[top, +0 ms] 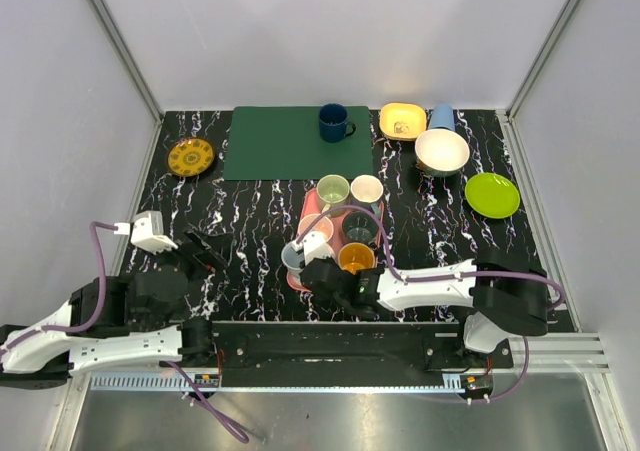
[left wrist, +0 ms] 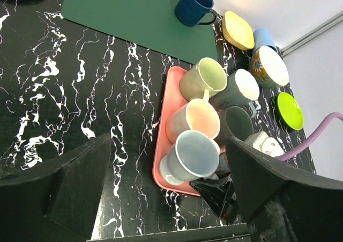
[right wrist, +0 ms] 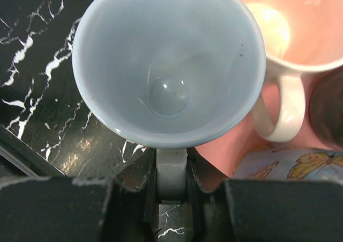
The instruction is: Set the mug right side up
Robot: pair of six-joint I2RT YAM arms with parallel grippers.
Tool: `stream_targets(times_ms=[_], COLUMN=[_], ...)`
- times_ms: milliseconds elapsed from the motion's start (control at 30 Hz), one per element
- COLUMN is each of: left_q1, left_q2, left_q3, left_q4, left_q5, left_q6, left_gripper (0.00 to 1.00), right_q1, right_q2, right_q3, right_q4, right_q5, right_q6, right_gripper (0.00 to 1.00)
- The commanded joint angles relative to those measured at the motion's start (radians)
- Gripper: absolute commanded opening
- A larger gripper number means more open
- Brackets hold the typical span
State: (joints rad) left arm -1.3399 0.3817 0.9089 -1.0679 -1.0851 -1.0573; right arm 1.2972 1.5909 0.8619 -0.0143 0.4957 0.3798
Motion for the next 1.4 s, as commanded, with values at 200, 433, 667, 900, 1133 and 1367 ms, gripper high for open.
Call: stream_targets(times_ms=[200,433,667,900,1133,1367], left_q1=[-0.002,-0.002,-0.001,-0.001,-0.002,-0.001], left_q2=[0.022,0.045,0.059,0.065,0.17,0.256], left_q3=[-0.031,-0.031,-0.019,-0.008,0.014,0.018], left_q4=[0.009,0.009,0.009,0.025,0.079,0.173], left_q5=[-0.029,-0.024,-0.019,-0.033,0.034,0.103], left_q6=[-0.027,-0.024,-0.014,0.02,0.042,0.028], left_gripper=[0.91,0.93,0.94,0.96,0.99,0.99], right_q1=[0.022,0.045,0.077,0.088,-0.204,-0.547], right_q2=[-0.04,-0.092,-0.224,-0.433,-0.61,-0.698], right_q3=[-0.077,-0.067,0.001,0.27,0.278,0.103], right_q4=[0.039,-0.013,-0.096,-0.28,-0.528,-0.573], right_q5=[0.073,0.073,0.058,0.119,0.292,0.095], right_q6=[0.12,0.137,0.11,0.033,0.104,0.225], right_gripper=[0.0,0.57,0.68,0.9,0.92,0.94])
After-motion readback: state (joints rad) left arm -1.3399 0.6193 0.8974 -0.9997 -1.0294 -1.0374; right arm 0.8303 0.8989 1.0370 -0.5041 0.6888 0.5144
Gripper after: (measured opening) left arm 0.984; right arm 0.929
